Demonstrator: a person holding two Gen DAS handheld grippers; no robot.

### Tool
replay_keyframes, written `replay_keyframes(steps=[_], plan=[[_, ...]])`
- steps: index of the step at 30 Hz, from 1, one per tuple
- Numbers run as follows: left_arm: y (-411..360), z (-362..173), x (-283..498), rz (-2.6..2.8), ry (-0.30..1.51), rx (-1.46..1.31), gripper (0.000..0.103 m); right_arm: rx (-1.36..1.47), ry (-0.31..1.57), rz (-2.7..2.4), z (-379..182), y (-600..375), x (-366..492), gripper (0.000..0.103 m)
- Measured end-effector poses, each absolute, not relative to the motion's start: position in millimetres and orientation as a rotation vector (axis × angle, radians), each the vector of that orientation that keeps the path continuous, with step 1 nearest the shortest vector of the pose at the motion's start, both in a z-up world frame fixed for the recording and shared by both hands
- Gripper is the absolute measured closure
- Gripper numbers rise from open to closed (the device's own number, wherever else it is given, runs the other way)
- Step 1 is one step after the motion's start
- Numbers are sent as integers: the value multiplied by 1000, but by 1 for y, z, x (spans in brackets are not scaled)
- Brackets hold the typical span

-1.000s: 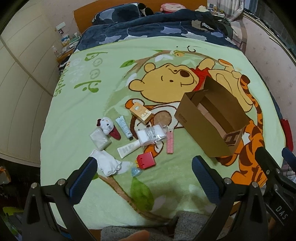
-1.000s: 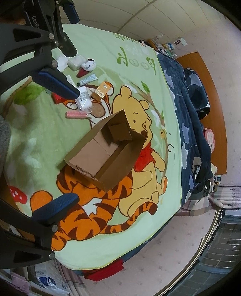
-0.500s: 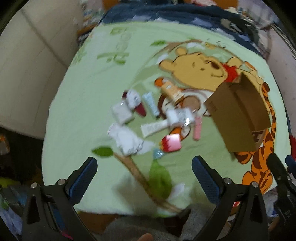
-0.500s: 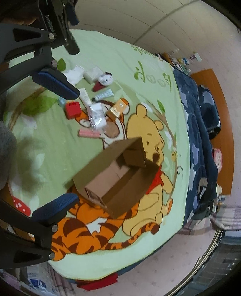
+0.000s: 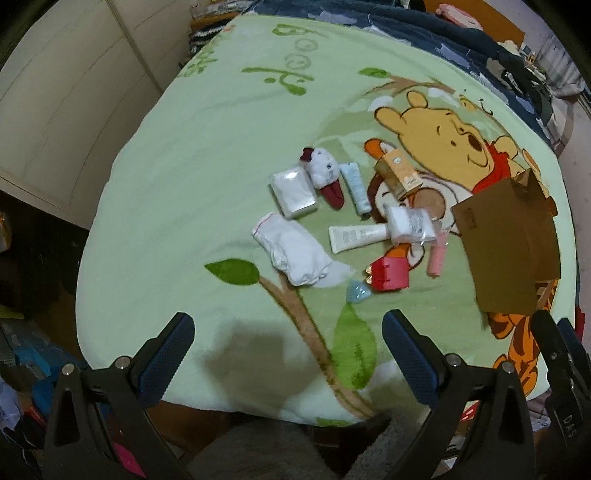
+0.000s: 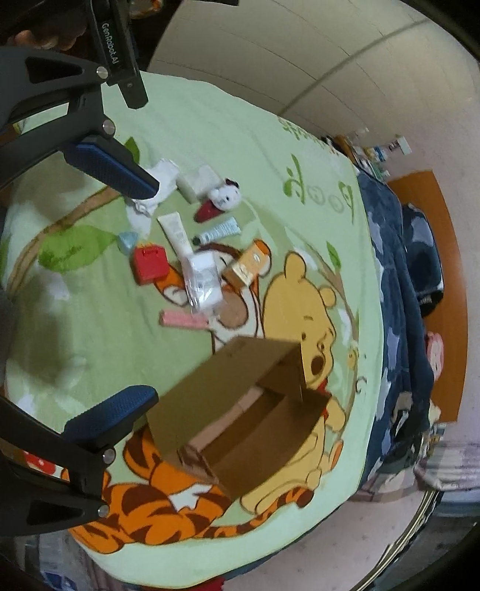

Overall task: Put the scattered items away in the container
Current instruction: 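Move both grippers toward the scattered items on the blanket, then grasp the white sock with the left gripper while the right gripper grasps the pink hair roller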

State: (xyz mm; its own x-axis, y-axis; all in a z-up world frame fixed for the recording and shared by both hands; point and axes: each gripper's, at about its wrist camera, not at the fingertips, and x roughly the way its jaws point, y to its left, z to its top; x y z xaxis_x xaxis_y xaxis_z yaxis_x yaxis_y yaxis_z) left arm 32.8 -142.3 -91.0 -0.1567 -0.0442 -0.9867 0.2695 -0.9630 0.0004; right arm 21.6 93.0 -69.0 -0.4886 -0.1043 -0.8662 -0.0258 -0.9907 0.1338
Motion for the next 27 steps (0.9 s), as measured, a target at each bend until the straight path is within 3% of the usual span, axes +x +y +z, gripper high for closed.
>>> replay_keyframes(steps=[7, 10, 12, 15, 24, 27], plan=[[-148, -119, 34, -2215, 227, 1892, 1, 1303, -289, -2667, -82, 82, 26, 0], [-142, -132, 31, -2232, 101, 1864, 1, 1453, -347, -2650, -110, 88, 16, 0], [-142, -143, 27, -2261, 105, 1833, 0, 1561, -266, -2676, -127, 89, 10, 0], [-141, -168, 16, -2267, 137, 1876, 0, 1640, -286, -2653, -151, 97, 2, 0], [-143, -250, -18, -2204, 203, 1857, 0, 1675, -1, -2587, -218, 81, -19, 0], [-147, -274, -30, -2144, 209, 1851, 0, 1682, 4, -2595, -233, 81, -25, 0]])
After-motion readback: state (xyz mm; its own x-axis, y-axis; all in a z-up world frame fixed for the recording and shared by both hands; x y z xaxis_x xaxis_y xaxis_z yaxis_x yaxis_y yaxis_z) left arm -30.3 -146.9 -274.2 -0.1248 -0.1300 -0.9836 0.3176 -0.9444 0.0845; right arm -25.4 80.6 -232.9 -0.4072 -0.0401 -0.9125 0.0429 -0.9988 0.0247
